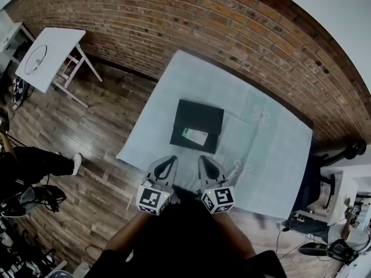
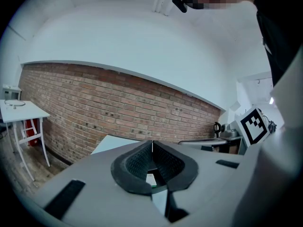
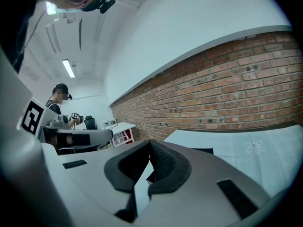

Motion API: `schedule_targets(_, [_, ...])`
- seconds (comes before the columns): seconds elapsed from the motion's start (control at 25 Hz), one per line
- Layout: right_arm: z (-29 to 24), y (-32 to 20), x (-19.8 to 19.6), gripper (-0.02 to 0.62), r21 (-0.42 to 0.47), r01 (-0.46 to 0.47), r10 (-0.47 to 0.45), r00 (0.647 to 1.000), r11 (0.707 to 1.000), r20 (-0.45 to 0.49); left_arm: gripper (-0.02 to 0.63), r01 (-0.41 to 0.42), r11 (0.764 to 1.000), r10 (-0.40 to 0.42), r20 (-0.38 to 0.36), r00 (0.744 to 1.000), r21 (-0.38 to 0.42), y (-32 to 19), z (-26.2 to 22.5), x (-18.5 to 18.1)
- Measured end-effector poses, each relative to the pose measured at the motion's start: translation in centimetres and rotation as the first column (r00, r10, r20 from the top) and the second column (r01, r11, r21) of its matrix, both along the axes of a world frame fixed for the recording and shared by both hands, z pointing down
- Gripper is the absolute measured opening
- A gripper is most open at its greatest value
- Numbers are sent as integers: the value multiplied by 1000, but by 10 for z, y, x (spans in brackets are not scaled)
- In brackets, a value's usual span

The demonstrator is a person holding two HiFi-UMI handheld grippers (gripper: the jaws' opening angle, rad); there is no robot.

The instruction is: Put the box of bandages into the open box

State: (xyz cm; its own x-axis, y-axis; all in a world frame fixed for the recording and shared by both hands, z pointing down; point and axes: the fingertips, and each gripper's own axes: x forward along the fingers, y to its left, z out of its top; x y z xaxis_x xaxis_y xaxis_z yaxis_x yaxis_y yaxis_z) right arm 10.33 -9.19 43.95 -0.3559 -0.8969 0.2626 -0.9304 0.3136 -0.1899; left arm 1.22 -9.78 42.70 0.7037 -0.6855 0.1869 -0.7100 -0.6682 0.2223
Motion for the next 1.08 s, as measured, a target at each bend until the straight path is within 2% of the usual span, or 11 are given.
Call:
schedule_targets(0.6, [-4,1,-1,26,3,-8,8,1000,1000,21,34,10,1000,-9,27,1000,-4,0,3,-7])
schedule_targets(1.08, [-5,-2,5,26,31,-6,6,1000,999,23,34,9,1000,-9,10,1000,10,-7,1,0])
